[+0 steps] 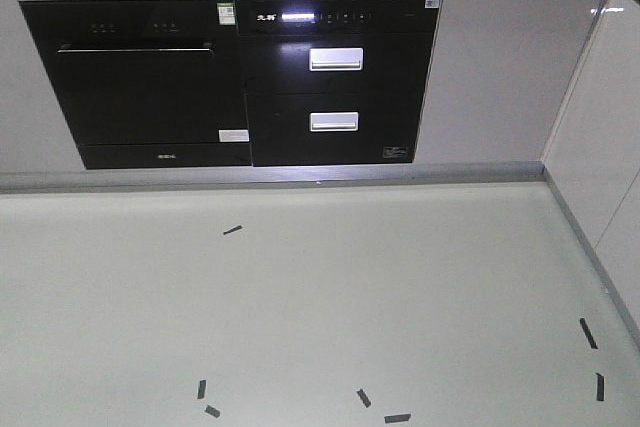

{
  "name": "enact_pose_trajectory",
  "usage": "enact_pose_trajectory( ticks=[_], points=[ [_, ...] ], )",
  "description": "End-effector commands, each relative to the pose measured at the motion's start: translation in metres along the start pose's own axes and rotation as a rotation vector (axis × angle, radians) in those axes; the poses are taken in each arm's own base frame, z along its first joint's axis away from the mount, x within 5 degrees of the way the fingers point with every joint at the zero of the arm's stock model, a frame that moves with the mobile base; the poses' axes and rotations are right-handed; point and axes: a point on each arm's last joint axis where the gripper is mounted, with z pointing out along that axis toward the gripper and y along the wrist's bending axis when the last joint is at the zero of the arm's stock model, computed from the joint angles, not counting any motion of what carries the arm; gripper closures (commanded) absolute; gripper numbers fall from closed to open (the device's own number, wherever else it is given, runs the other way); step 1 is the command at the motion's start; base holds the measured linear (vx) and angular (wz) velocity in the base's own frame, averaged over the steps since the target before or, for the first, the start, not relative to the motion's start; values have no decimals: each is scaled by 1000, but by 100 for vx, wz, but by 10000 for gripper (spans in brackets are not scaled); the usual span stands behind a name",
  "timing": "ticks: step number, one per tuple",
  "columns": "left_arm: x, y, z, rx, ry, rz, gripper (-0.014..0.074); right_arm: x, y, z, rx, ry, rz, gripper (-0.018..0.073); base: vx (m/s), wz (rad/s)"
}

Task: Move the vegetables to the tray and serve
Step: 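Drive the base toward the counter with the pot, tray and pink plate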

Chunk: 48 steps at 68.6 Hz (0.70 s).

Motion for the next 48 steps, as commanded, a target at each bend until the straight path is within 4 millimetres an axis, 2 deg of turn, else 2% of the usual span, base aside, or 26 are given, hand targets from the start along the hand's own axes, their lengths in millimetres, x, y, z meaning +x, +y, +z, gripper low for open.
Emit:
enact_pose_trajectory(
  ticks=[1, 48],
  points=[
    [1, 0, -1, 11, -65, -8, 603, -5, 0, 0, 0, -71, -15, 567, 8, -10],
    [1, 0, -1, 11, -65, -8, 603, -5, 0, 0, 0, -72, -15, 567, 9, -6]
  ],
)
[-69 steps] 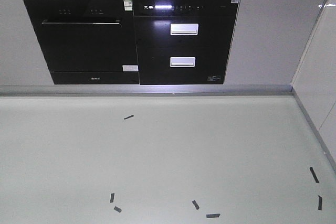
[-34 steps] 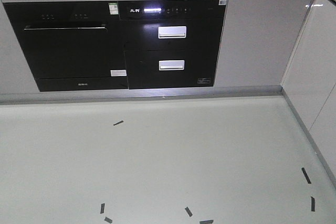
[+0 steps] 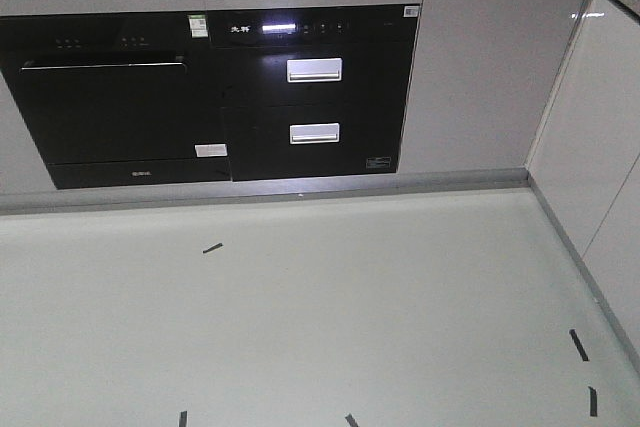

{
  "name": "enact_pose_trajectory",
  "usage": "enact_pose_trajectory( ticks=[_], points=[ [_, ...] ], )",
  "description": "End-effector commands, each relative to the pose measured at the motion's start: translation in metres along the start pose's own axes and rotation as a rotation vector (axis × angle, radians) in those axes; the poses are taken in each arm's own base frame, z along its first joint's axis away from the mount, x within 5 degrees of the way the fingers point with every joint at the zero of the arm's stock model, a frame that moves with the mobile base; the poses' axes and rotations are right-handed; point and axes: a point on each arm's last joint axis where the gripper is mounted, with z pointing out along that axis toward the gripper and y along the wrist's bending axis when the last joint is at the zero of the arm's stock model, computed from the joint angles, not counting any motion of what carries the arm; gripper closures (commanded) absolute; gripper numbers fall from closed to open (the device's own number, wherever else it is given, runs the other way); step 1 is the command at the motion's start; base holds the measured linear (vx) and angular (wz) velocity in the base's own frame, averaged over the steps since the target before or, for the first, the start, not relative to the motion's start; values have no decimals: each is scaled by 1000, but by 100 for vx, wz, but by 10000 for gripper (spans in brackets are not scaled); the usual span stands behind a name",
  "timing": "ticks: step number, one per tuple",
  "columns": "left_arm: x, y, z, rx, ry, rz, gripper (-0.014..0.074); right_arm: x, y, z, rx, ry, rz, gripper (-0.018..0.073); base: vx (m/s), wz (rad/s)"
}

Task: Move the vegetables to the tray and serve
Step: 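Drive the base toward the counter with the pot, tray and pink plate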

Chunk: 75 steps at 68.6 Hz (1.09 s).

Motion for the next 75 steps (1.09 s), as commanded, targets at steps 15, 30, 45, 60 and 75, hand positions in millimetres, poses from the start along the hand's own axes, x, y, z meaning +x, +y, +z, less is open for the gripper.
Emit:
enact_pose_trajectory(
  ticks=[15, 30, 45, 60, 75],
  points=[
    [1, 0, -1, 11, -65, -8, 603, -5, 0, 0, 0, -72, -15, 567, 12, 0],
    [1, 0, -1, 11, -65, -8, 603, -5, 0, 0, 0, -72, -15, 567, 12, 0],
    [1, 0, -1, 11, -65, -8, 603, -5, 0, 0, 0, -72, -15, 567, 13, 3],
    [1, 0, -1, 11, -65, -8, 603, -5, 0, 0, 0, -72, -15, 567, 13, 4],
    [1, 0, -1, 11, -65, -8, 603, -5, 0, 0, 0, -71, -15, 567, 14, 1]
  ],
)
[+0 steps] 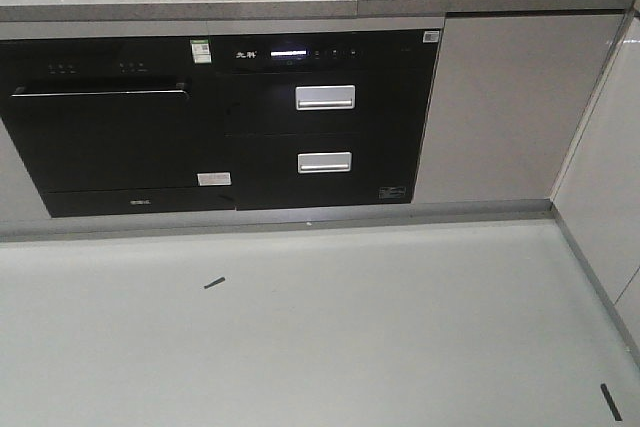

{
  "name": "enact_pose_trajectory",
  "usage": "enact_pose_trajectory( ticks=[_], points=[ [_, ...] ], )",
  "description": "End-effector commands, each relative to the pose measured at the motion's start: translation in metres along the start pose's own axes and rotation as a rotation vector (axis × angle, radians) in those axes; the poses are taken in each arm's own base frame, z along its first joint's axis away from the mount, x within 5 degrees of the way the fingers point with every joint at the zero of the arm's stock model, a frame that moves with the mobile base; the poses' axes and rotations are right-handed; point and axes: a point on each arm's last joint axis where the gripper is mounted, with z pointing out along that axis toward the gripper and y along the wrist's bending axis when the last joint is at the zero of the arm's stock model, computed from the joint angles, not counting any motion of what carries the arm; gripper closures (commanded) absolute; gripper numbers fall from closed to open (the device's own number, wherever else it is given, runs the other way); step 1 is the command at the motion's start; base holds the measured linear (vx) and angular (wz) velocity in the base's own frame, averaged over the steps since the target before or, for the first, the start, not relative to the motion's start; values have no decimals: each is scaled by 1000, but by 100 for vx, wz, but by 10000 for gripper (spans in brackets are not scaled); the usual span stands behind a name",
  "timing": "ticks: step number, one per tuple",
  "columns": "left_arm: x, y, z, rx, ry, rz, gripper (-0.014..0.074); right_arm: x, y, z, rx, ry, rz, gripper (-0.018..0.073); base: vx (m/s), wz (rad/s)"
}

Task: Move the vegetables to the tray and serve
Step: 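Drive the base toward the counter with the pot, tray and pink plate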

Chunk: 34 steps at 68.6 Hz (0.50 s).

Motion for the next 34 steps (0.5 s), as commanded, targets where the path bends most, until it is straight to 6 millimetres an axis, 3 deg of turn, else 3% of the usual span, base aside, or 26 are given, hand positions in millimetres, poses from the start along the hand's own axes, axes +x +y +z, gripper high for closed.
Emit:
enact_pose_trajectory(
  ticks=[1, 34],
  points=[
    [1, 0, -1, 11, -65, -8, 603, -5, 0, 0, 0, -71, -15, 567, 14, -1],
    [1, 0, -1, 11, -65, -8, 603, -5, 0, 0, 0, -71, -15, 567, 14, -3]
  ],
)
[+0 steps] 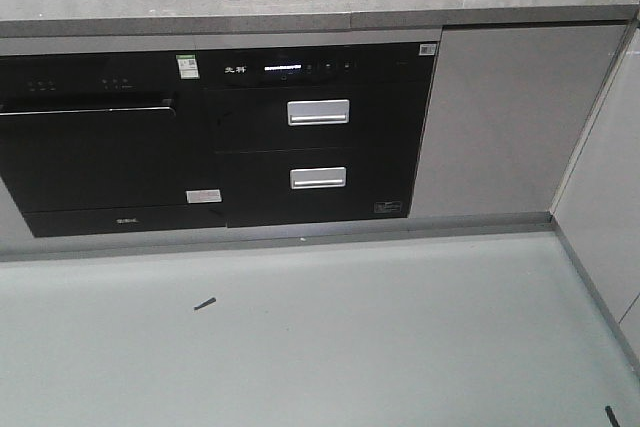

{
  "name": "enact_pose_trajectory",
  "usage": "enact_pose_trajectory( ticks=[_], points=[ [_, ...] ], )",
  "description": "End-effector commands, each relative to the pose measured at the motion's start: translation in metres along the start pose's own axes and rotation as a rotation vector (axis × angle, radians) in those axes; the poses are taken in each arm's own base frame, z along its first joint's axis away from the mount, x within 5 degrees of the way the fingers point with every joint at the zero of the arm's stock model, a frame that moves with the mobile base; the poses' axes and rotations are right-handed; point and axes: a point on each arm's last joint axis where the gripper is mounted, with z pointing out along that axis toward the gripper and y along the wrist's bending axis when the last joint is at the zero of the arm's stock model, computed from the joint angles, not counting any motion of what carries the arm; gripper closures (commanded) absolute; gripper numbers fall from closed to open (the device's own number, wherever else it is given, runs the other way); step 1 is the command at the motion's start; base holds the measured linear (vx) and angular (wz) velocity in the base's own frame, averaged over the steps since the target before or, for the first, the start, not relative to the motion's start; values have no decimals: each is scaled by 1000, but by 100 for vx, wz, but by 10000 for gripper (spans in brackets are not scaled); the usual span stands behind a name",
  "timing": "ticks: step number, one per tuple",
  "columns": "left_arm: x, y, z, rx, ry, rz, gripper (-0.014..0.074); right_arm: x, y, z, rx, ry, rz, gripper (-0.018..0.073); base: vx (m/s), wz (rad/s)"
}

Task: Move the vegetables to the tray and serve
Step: 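Drive the base toward the counter with the pot, tray and pink plate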

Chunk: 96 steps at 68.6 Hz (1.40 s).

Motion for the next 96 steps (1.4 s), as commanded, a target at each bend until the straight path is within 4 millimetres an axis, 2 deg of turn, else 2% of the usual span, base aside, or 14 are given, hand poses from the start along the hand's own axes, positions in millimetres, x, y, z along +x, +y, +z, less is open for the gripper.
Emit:
enact_pose_trajectory(
  ticks=[1, 96],
  points=[
    [1, 0, -1, 11, -65, -8, 603, -5, 0, 0, 0, -71, -15, 567, 14, -5],
    [1, 0, -1, 11, -65, -8, 603, -5, 0, 0, 0, -72, -15, 567, 11, -1]
  ],
)
